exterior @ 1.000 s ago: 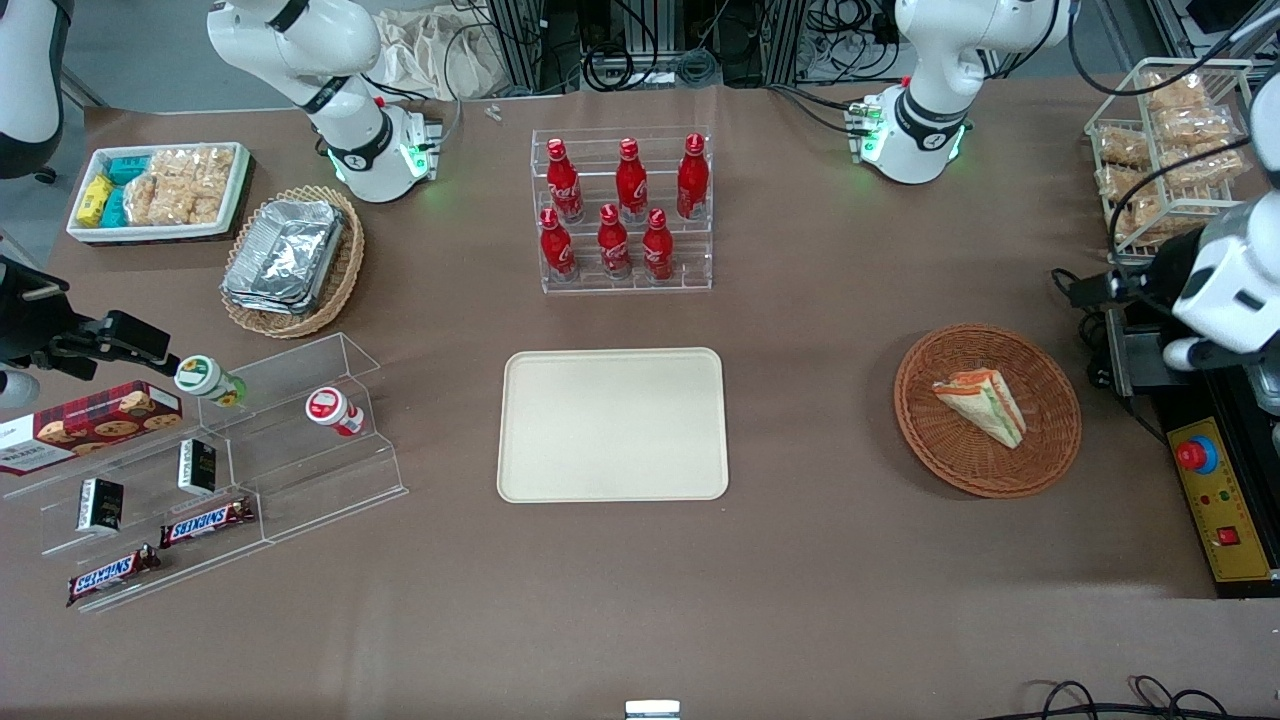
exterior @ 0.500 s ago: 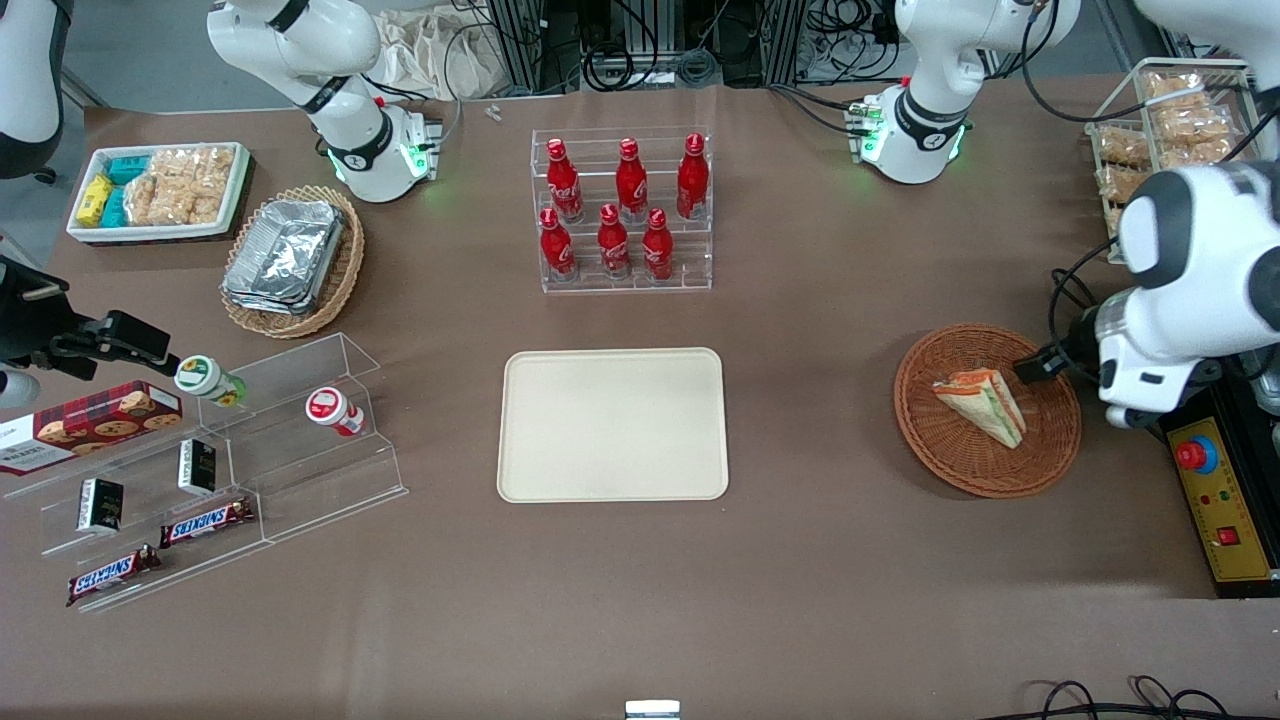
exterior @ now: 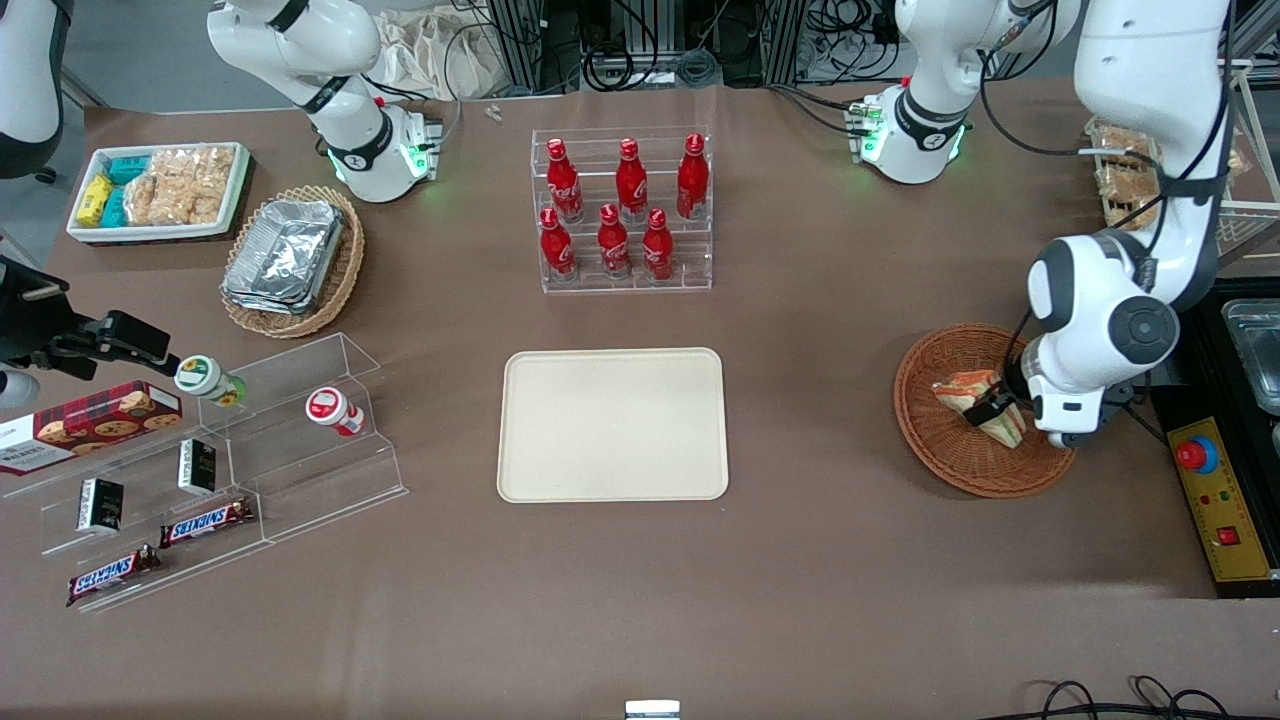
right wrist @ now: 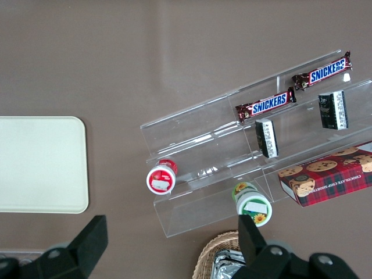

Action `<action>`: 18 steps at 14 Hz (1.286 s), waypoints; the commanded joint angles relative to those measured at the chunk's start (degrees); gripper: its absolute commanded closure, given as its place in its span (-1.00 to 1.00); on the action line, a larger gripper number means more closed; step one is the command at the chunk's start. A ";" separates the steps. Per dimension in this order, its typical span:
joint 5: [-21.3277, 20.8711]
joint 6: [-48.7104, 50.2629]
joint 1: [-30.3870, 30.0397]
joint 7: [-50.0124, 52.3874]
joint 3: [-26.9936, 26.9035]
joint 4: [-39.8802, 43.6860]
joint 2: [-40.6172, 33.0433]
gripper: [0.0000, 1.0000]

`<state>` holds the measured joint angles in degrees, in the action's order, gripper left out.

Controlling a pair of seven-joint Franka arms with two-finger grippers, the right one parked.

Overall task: Place sandwich from basket to tray
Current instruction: 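Close the left gripper on the sandwich and lift it from the basket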

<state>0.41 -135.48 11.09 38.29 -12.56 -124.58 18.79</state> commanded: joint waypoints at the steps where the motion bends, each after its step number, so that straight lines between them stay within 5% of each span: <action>1: 0.03 -1.72 0.33 1.61 0.08 -1.28 0.10 -1.00; 5: 0.03 0.74 0.42 2.75 0.08 -0.58 -2.45 -1.00; 6: 0.12 0.39 0.60 2.84 0.25 -0.41 -1.84 -0.66; 8: 0.29 0.21 0.60 2.76 0.43 -0.40 -1.39 0.99; 12: 0.38 2.92 0.77 1.62 0.61 -0.14 -5.32 1.00; 15: 0.29 20.80 0.77 -5.30 2.79 5.63 -12.80 1.00; 18: 1.78 38.48 1.04 -10.59 8.31 18.71 -12.65 1.00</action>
<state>0.85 -105.97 11.79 30.71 -7.69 -113.48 5.50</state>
